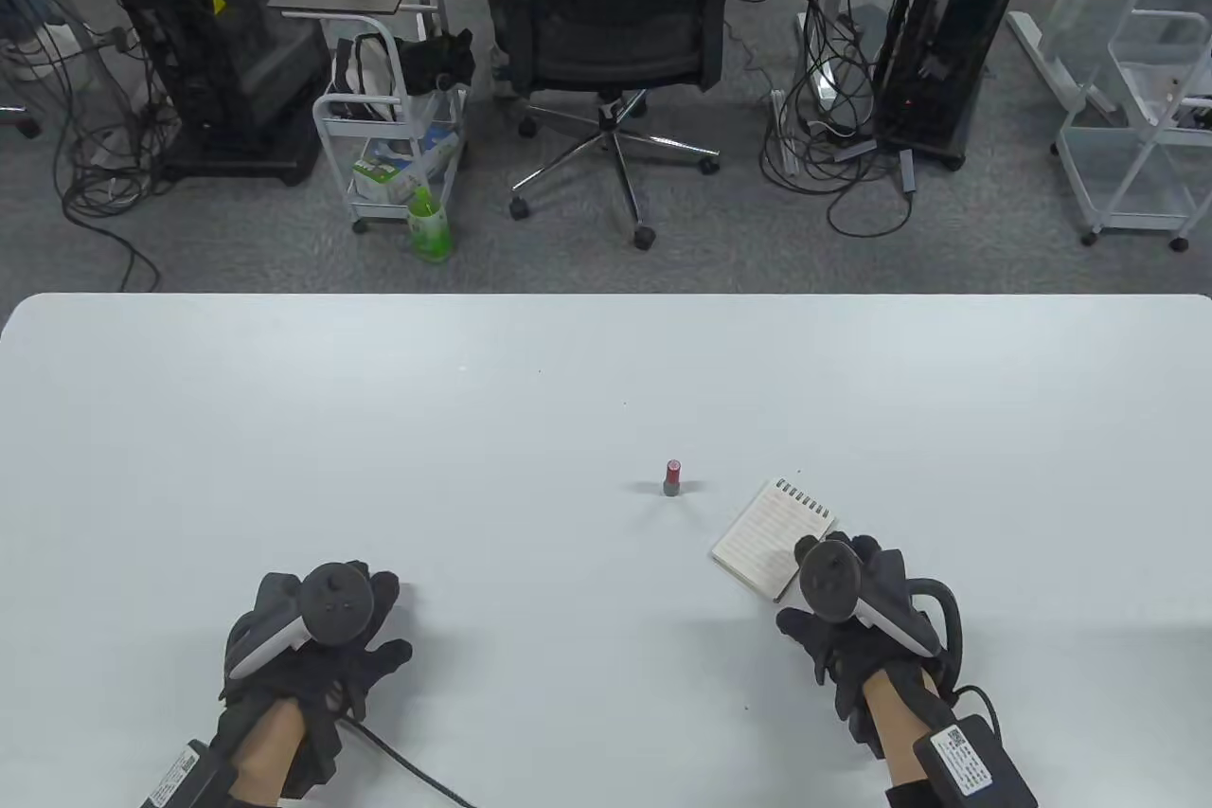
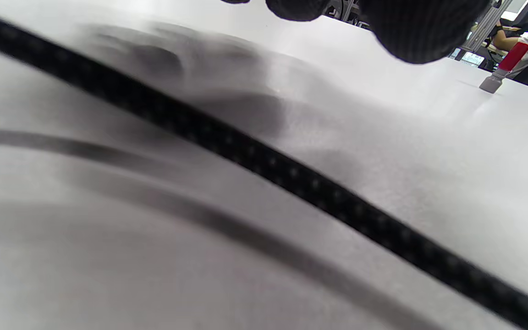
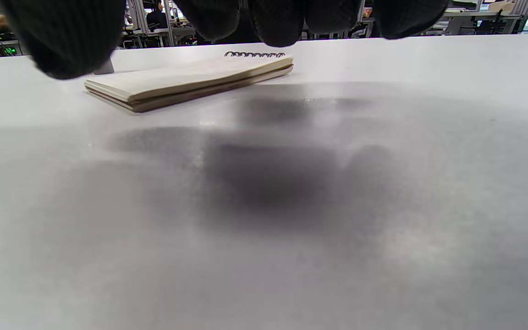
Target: Stamp flower pattern stamp onto notebook
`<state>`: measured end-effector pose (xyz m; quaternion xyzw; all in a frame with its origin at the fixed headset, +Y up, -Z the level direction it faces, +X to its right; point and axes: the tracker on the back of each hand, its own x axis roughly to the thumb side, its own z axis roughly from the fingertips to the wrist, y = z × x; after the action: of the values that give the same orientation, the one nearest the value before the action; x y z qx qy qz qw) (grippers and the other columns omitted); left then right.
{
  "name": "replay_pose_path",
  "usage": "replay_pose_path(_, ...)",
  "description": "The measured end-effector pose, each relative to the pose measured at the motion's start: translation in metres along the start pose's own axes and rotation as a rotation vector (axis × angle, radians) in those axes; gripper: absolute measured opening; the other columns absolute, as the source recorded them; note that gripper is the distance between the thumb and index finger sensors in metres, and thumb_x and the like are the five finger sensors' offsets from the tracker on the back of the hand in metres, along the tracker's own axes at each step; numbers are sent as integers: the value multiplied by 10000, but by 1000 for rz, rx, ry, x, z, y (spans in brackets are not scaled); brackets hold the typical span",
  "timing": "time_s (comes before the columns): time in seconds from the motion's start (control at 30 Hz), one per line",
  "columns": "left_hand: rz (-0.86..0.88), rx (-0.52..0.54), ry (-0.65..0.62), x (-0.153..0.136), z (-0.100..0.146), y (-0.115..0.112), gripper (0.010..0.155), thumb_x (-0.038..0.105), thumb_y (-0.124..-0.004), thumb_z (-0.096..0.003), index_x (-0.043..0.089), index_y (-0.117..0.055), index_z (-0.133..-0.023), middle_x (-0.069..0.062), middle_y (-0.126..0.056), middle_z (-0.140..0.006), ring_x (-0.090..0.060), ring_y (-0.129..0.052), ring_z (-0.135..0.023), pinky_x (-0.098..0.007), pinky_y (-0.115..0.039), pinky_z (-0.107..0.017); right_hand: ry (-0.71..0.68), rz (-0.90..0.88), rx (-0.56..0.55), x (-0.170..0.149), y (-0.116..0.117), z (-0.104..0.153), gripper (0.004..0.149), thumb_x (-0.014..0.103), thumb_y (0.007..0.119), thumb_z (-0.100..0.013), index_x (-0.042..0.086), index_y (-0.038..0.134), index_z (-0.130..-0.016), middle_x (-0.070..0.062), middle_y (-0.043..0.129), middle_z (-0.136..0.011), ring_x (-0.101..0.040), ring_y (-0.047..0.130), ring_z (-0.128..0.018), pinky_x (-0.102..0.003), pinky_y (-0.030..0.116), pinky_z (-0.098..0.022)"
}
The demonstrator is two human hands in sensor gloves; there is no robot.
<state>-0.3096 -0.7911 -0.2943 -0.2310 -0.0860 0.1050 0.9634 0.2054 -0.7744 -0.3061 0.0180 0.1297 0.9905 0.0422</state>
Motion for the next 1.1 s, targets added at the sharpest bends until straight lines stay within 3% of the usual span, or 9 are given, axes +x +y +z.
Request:
replay_pose_path(0.87,15,-2,-10,-2,-1,0,807,570,-658,-428,204,-338,-1072,-159,-204,-1120,-525,-224,-1002,-687,-328,-684,-13,-1,15,5,-1,1,825,572,735,-375,249,414,-1063,-182,328,-1096,-485,335,-1049,-653,452,-701)
replay_pose_path(1.0,23,9,-17,-1,0,2,807,571,-657,-428,205,-337,-1072,-158,-203,-1120,-524,-224,-1003,-686,-328,-684,-33,-44,-58,9,-11,2,806,576,705,-375,249,435,-1061,-172,362,-1098,-479,370,-1054,-657,465,-699)
replay_pose_path(1.1,20,16,-25,1,1,4,807,572,-657,-428,204,-339,-1072,-158,-204,-1121,-524,-226,-1004,-687,-330,-683,-13,-207,-191,6,-24,-6,745,541,701,-390,233,519,-1042,-174,481,-1076,-478,498,-1031,-660,518,-675)
